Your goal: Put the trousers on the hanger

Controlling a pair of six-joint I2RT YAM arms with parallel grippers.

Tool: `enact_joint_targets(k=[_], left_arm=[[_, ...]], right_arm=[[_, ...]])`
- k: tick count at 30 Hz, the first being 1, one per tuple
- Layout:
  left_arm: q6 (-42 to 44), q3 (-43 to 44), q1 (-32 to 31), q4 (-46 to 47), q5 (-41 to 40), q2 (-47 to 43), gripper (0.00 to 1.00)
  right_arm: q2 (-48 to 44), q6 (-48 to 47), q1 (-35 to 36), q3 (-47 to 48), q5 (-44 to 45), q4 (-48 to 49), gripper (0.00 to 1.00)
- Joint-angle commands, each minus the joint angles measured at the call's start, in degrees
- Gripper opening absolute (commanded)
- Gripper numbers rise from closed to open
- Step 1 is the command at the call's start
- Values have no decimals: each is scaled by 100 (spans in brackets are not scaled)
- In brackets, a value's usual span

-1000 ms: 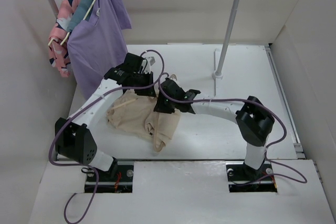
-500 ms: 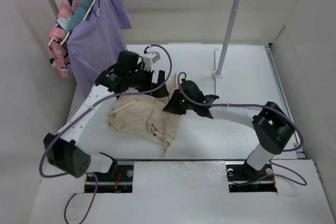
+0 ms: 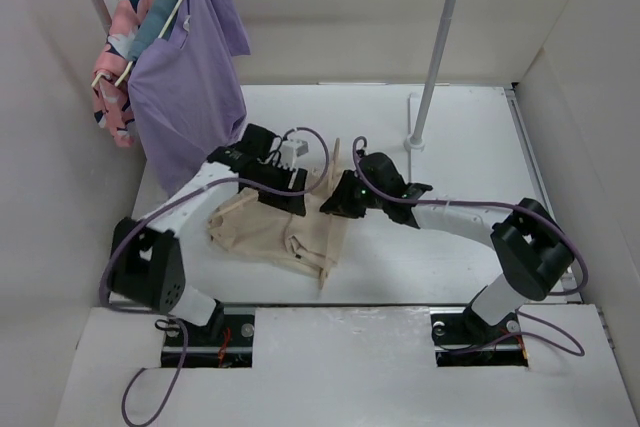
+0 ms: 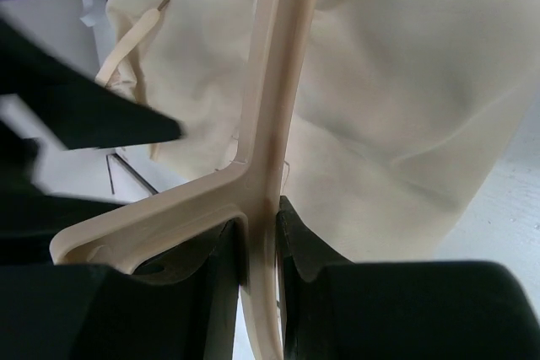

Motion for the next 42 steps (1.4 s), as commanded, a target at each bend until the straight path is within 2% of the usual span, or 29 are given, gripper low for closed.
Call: enact_joint_targets(k=[1,2,6,8,11,13,18,20,21,22,23,26,31,38,42], left_arm=[[270,8,-206,-243,21,311,58],[270,60,-268,-296,-40,486,62],[332,166,-453,-428,-769,926,66],[332,166,-453,-428,-770,1050,67],[385,166,-707,-428,-778,1278,67],[385,166,-769,-428,-849,1410,63],[385,166,-822,-428,-981,1534,45],[385,166,-875,-428,-911,1595,30],[445,166,-875,-480,-858,1656,19],[446,166,-875,-481,-797,1657,5],[498,306,-875,-637,-744,1657,0],[656,684,-875,-902,-551,1657,0],[1113,2116,-875,-1448,-225,1044,0],[1290,2777,-875,-1579,363,409,0],[887,3075,-639,-1509,1283,409,0]], right_arm=[[-133,-211,-42,-93,-43,300,0],[-133,-211,-42,-94,-43,301,0],[-185,-211,-42,-156,80,301,0],[-238,-211,-42,-156,133,301,0],[-239,-211,-42,-156,133,301,0],[-299,-211,-42,-156,133,301,0],[-423,-211,-95,-208,194,301,0],[-423,-211,-95,-270,194,301,0],[-423,-211,-147,-270,194,301,0],[-475,-211,-148,-270,194,301,0],[-476,-211,-148,-322,194,301,0],[-581,-211,-279,-497,247,301,0],[-959,7,-490,-955,317,301,0],[-1135,342,-543,-1272,432,301,0],[-916,342,-543,-1070,432,301,0]])
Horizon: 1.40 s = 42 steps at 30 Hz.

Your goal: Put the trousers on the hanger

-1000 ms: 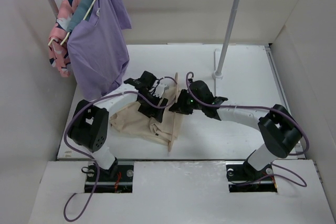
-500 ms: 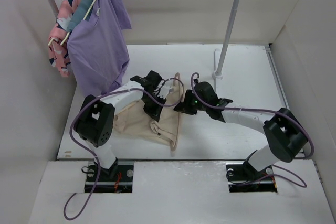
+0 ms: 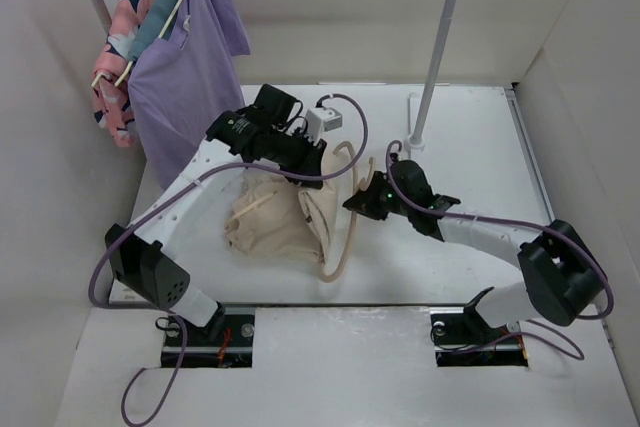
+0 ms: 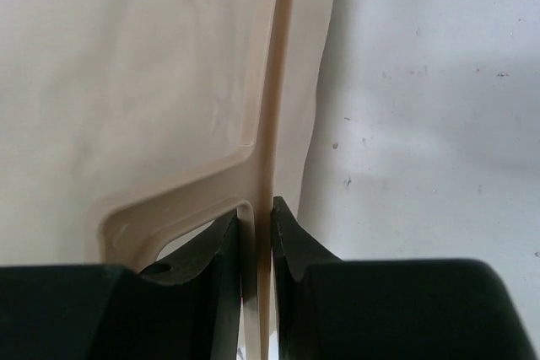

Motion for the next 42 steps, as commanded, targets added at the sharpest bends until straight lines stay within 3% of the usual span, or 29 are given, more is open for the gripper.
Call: enact_joint_targets(k=[1,9,12,18,22,27,30,31,33,34,35,38,42], left_arm=[[-270,418,304,202,1052,-55,0],[-570,726,437,589,1441,-54,0],[-168,787,437,327,1196,-185,0],[853,288,542,-61,-392,-739,0],[1380,-494,595,-114,-1528,-1178,0],[1846,-1740,648,-394,-2119,-1136,1],[1978,-2322,648,-526,-2067,-916,17],[1979,-2385,648,-596,-2066,-689,31],[2127,-2490,648,-798,-1909,-373,47],[2128,-2491,648,-799,-1908,-284,47],[2180,-2491,648,-878,-1847,-222,55],[2242,-2123,700,-1001,-1636,-116,61],[2313,-1262,700,-985,-1197,-290,61]], right_arm=[[199,-55,10,82,56,-117,0],[1288,-293,264,898,-322,-117,0],[1289,-206,335,813,-270,-117,0],[807,-433,98,373,-270,-353,0],[359,-925,-43,512,-77,-1318,0],[-256,-1513,-245,899,-24,-2049,0],[-415,-1751,-245,1241,-24,-2488,0],[-537,-1856,-245,1329,-76,-2612,0],[-774,-1927,-245,1557,-76,-2927,0],[-863,-2006,-245,1637,-76,-3016,0],[-942,-2007,-245,1716,-76,-3104,0],[-1197,-2173,-245,2138,-129,-3596,0],[-1452,-2314,-245,2726,-129,-4202,0]])
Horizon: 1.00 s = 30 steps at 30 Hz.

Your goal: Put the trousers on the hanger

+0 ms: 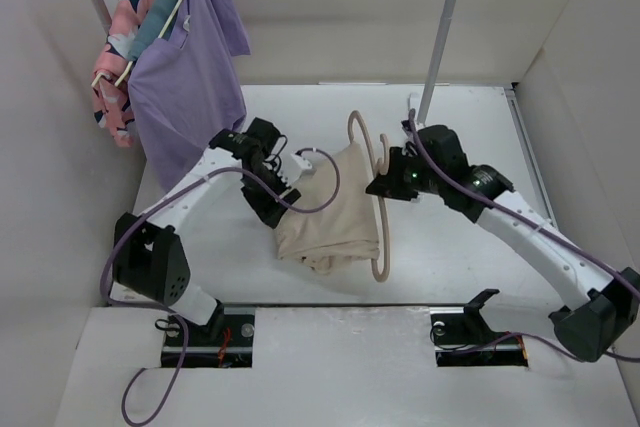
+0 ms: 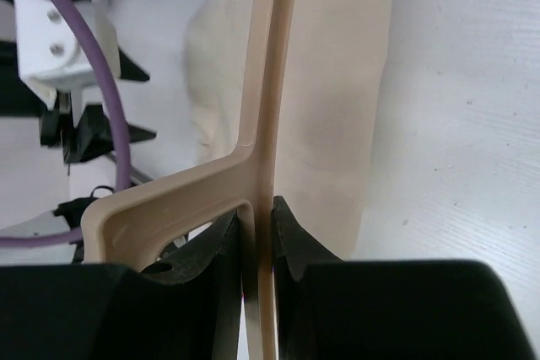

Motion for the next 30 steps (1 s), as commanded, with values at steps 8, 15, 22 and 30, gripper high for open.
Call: enact_joint_targets(k=[8,15,22,30], left_arm=[[860,1807,-317,1373,507,-1226,44],[1705,456,-1205,4965,647,-2131,72],[3305,-733,-2005,7518,612,-2098,84],[3831,-242,-2339,8085,357,-1211,86]], right_arm=[[-386,-646,-46,1813,-129,-1413,0],[-501,-646,-46,2191,-384,-1562,0],[-763,-532,-46,2253,-552,-1510,0],[-949,-418,15,1929,-745,-1335,0]])
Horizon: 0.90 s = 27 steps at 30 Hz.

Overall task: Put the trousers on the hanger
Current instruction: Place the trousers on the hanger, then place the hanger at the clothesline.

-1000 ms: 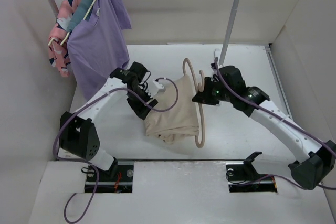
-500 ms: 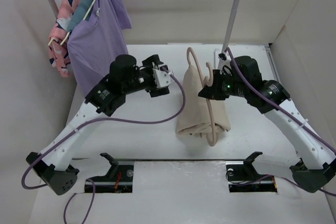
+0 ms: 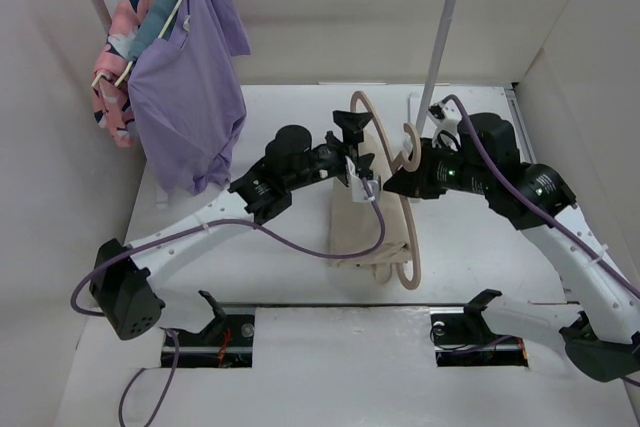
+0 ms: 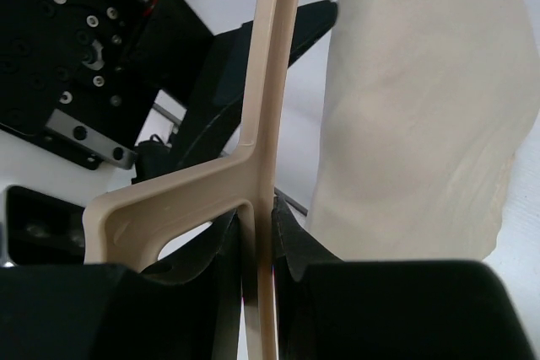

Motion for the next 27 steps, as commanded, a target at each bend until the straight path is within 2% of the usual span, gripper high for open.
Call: enact_joint_targets(k=[1,3,5,7,8,9,13,14,16,17,18,21,27], left_arm=[[446,406,-147,635,-54,54,86],[446,345,-200,748,-54,133,86],[446,195,-200,1302,-106,186,86],[446,274,-200,1303,-106,265,83],[367,274,-200,1303,-106,334,77],[366,335,-200,1303,-106,387,77],[638,336,-200,1242,8,511,56],[639,336,-200,1242,8,659,46],[700,397,-200,1154,8,765,37],[700,397,-200,1154,8,766,30],[700,397,-200,1154,8,835,15],[700,397,-200,1460,78,889,0],[314,582,-253,1523,-71,889,0]], right_arm=[[-179,72,41,60,-203,537,0],[-179,125,94,60,-203,589,0],[-179,125,94,60,-203,590,0],[-179,125,147,60,-203,590,0],[-179,125,147,-10,-203,590,0],[-179,125,147,-11,-203,590,0],[-232,125,200,-134,-264,703,0],[-232,125,252,-134,-264,704,0],[-232,125,252,-134,-264,704,0],[-232,125,252,-134,-264,643,0],[-284,125,252,-195,-264,590,0],[-346,63,252,-274,-151,458,0],[-908,116,252,-661,402,221,0]])
